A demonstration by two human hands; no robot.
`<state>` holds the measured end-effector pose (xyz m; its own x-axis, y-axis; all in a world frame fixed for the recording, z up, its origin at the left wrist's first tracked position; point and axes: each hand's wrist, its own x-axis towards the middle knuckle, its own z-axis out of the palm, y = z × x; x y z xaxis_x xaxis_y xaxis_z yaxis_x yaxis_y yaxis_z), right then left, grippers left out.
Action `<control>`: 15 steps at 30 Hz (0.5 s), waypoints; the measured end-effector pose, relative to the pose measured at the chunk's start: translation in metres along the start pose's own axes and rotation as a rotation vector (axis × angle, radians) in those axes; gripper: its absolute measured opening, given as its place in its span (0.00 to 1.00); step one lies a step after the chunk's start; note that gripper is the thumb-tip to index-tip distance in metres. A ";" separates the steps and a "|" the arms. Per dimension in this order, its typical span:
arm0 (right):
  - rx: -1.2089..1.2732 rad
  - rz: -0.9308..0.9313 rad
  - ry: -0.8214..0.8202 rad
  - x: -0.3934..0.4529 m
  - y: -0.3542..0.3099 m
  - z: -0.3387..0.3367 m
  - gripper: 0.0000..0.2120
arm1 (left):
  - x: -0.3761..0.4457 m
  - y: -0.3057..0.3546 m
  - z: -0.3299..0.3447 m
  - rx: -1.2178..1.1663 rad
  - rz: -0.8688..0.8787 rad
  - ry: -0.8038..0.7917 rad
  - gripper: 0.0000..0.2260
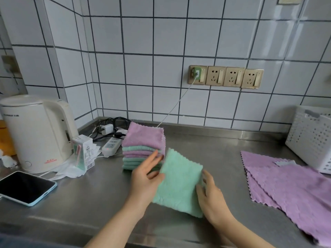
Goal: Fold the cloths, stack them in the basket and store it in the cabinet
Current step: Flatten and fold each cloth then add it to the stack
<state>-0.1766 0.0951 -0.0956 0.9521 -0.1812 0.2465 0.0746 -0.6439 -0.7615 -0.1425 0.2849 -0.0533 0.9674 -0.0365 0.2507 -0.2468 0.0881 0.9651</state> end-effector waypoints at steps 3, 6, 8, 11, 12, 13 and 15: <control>0.231 0.037 0.016 0.012 -0.023 0.003 0.24 | 0.024 0.014 -0.011 -0.077 0.008 0.002 0.28; 0.294 -0.006 0.047 0.038 -0.050 0.004 0.23 | 0.052 0.028 -0.025 -0.108 0.043 0.025 0.26; 0.308 -0.036 0.066 0.062 -0.071 0.006 0.23 | 0.074 0.036 -0.037 -0.093 0.085 0.059 0.24; 0.326 -0.086 0.090 0.102 -0.104 0.010 0.23 | 0.111 0.046 -0.056 -0.005 0.132 0.140 0.20; 0.321 -0.102 0.097 0.115 -0.115 0.011 0.23 | 0.122 0.050 -0.062 0.036 0.151 0.167 0.19; 0.309 -0.117 0.103 0.129 -0.123 0.015 0.22 | 0.135 0.052 -0.067 0.078 0.166 0.191 0.18; 0.275 -0.135 0.103 0.152 -0.136 0.024 0.21 | 0.155 0.051 -0.076 0.152 0.180 0.226 0.16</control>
<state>-0.0351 0.1732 0.0307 0.8943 -0.1910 0.4046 0.2885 -0.4450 -0.8478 -0.0011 0.3591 0.0293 0.8915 0.1891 0.4116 -0.4043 -0.0773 0.9113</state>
